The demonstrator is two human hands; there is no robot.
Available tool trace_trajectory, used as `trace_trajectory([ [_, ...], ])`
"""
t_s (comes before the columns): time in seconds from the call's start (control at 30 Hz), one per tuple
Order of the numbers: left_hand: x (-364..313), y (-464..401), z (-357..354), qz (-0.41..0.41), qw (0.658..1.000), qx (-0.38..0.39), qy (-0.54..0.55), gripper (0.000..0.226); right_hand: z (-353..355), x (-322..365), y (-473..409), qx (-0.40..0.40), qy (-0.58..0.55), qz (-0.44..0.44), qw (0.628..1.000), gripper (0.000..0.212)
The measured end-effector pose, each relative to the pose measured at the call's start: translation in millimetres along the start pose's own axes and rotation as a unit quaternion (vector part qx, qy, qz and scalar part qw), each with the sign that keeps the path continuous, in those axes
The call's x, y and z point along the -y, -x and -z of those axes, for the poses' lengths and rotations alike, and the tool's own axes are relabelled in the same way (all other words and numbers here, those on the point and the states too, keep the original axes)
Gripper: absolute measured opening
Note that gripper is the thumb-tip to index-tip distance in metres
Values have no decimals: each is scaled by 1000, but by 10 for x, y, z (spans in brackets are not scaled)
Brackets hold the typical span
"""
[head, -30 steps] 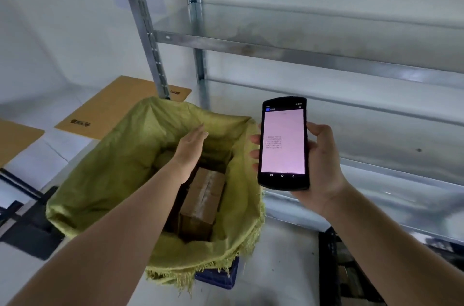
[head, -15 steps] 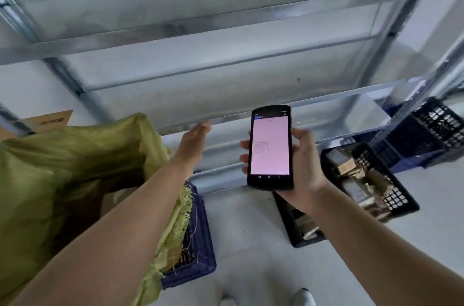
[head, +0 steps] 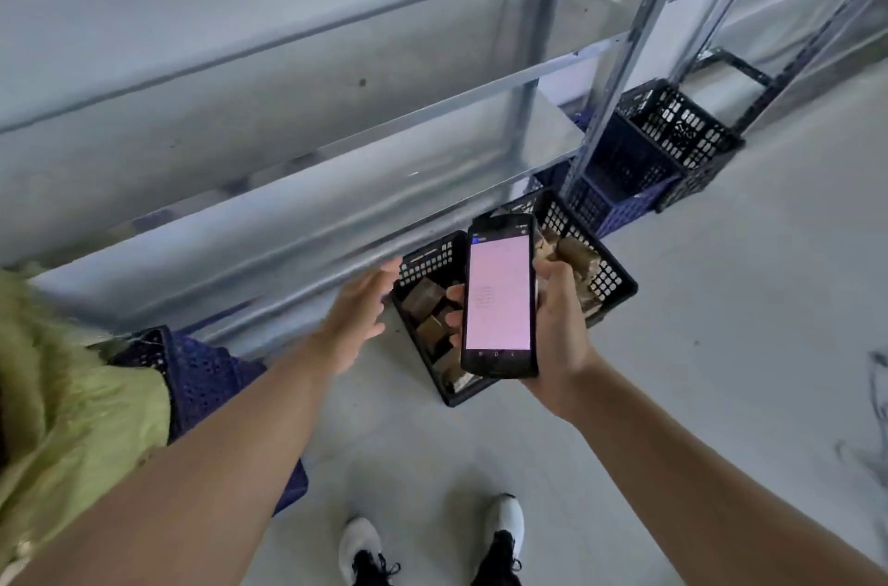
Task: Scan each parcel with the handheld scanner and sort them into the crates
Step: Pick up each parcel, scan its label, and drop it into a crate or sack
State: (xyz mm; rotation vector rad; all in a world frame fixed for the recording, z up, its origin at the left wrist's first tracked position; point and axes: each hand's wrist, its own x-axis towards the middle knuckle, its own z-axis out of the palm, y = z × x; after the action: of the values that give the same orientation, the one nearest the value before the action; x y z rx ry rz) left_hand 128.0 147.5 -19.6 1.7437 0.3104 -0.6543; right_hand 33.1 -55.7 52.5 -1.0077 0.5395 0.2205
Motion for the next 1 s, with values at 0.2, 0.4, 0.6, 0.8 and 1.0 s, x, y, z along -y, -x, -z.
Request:
trace_trajectory([
  [0.2,200,-611,-669,21,999,40,-11,40,693,-103,-462,-35,-12,-44,998,65],
  [0.4,657,-1554,-1058,49,996,75,-29,40,1174,-443,-1287,-102,-41,-61,992,61],
  [0.6,1436,-2425,-1390,89,991,80,-60,42,1644,-1080,-2143,-139,-75,-101,982,63],
  [0.8,2429,-3185,-1629,121,983,78,-110,48,2188,-1871,-2888,-140,-74,-144,977,71],
  [1.0,3684,-3973,-1808,66,959,77,-265,70,2705,-2766,-3681,-129,-34,-177,975,71],
])
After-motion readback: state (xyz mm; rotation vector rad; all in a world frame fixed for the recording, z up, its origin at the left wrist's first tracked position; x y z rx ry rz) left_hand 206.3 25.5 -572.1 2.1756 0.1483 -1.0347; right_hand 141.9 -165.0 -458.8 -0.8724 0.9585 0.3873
